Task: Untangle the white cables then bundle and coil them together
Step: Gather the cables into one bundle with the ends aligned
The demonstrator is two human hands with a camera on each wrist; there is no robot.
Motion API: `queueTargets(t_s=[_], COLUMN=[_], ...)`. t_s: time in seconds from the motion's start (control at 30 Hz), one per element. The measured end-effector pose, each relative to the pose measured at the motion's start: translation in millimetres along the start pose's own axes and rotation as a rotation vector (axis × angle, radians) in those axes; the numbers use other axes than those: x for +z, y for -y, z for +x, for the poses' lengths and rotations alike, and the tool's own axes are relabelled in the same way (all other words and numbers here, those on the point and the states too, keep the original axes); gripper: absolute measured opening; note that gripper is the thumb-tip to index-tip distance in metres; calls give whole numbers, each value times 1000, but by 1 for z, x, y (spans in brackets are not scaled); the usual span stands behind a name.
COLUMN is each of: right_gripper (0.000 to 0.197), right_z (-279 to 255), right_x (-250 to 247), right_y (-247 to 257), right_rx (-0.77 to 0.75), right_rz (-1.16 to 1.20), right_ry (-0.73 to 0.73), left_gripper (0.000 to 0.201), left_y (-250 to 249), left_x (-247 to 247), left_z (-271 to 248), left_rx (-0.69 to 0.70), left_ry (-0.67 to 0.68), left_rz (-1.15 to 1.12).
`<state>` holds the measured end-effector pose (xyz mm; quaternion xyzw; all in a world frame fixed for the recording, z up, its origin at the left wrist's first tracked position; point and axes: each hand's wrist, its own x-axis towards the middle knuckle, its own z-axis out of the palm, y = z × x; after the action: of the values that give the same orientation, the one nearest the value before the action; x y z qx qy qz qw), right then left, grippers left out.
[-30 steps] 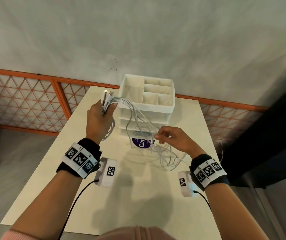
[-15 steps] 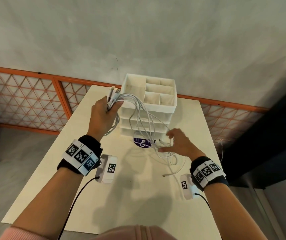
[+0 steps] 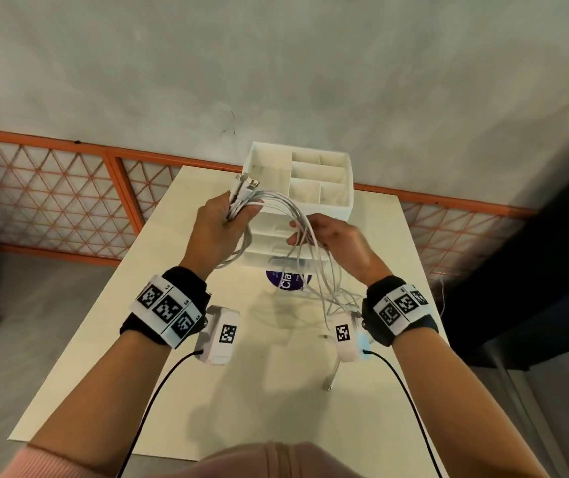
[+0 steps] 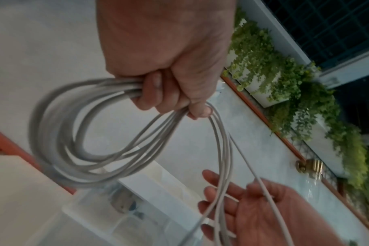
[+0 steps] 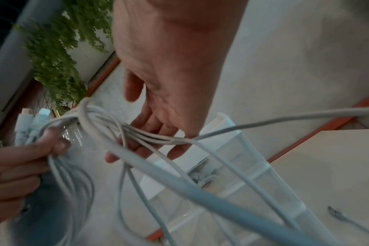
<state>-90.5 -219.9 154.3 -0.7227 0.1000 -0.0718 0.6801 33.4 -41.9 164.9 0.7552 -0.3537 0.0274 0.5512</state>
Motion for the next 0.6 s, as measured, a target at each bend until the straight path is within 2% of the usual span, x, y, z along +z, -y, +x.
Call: queueTargets(t_s=[0.07, 0.1, 0.13, 0.2, 0.27, 0.33, 0.43, 0.5, 0.6], right_gripper=[51, 54, 50, 30, 29, 36, 38, 40, 39], right_z=[-2, -2, -3, -3, -3, -6, -13, -20, -27], right_x=[-2, 0, 2, 8, 7, 0, -17, -27, -35], right_y=[2, 3, 3, 0, -10, -22, -40, -48, -49], right_rx=[41, 49, 42, 43, 88, 152, 220, 263, 266], right_rz=[76, -14, -136, -349, -440, -468, -478, -449, -483], right_ry=[34, 41, 45, 62, 76, 8, -82, -138, -191], left_gripper=[16, 16, 16, 15, 25, 32, 19, 19, 30], left_y=[4, 4, 4, 4, 8, 14, 29, 41, 60], left_x=[-1, 0, 1, 2, -1, -5, -13, -19, -24], left_z=[-1, -3, -3, -3, 2, 7, 11, 11, 10], left_rx=[-18, -28, -36, -56, -87, -114, -164, -232, -369], left_ry=[-15, -17, -19, -36, -81, -140, -247, -292, -218], left_rz=[35, 47, 51, 39, 24, 12, -48, -69, 36])
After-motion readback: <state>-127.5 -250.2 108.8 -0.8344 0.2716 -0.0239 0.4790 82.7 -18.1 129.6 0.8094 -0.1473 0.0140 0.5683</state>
